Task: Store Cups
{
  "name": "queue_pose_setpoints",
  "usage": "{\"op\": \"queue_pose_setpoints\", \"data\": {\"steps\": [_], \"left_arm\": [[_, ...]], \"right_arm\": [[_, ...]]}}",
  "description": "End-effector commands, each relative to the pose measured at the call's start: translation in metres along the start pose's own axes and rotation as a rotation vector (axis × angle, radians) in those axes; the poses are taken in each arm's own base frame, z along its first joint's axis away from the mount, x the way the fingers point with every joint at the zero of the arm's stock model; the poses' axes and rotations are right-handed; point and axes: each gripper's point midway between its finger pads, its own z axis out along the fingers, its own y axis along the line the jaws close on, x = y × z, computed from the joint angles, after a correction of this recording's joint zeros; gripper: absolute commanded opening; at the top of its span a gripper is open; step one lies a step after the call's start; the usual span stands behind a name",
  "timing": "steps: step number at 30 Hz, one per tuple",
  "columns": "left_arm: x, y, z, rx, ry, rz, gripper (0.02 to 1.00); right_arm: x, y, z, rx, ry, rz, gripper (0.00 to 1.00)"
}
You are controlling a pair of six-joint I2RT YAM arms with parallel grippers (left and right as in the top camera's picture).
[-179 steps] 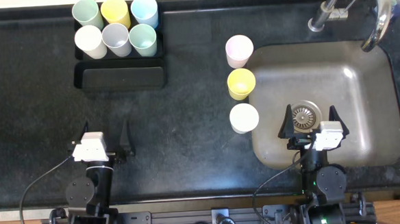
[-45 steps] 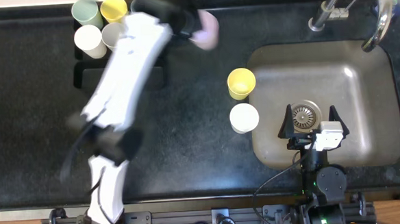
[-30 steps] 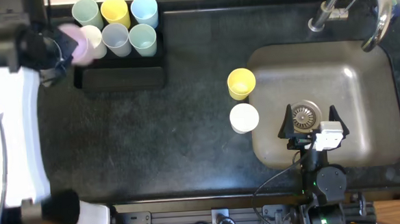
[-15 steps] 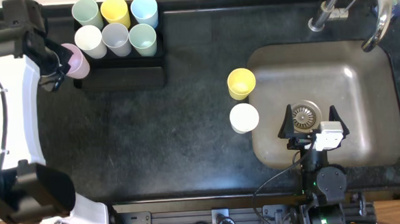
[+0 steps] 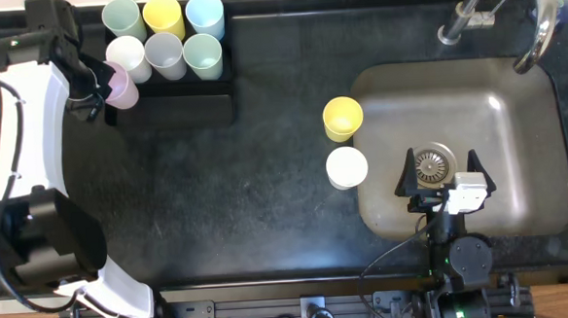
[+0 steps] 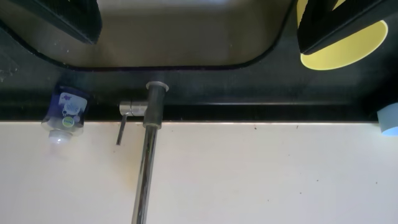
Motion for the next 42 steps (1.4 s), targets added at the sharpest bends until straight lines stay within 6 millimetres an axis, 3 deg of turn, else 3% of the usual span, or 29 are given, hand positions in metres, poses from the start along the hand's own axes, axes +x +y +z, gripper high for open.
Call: {"op": "queue_pose_setpoints", "data": {"steps": [1,28,29,31,32,33,38,42], "left_arm": [[0.002,0.002,0.016,-0.030,0.026,-0.006,0.036],[0.012,0.007,0.050,-0.097,0.078,0.005,0.036],[0.012,0.008,0.050,-0.098,0.079,0.005,0.093],[0.013,0.008,0.051,-0.100,0.081,0.005,0.529],[0.013,0.008,0.051,-0.101,0.082,0.005,0.844],[0.013,0.008,0.051,-0.101,0.082,0.005,0.998],[0.015,0.005,0.045,-0.074,0.091,0.003,0.998],[0.020,-0.005,0.022,-0.011,0.088,0.014,0.998]], "right_arm": [[0.003,0.000,0.000,-0.002,-0.001,0.001,0.996],[0.003,0.000,0.000,-0.002,-0.001,0.001,0.996],[0.003,0.000,0.000,-0.002,-0.001,0.001,0.998],[0.003,0.000,0.000,-0.002,-0.001,0.001,0.998],[0.003,0.000,0.000,-0.002,-0.001,0.001,0.998],[0.003,0.000,0.000,-0.002,-0.001,0.001,0.998],[0.003,0.000,0.000,-0.002,-0.001,0.001,0.996],[0.003,0.000,0.000,-0.002,-0.001,0.001,0.996]]}}
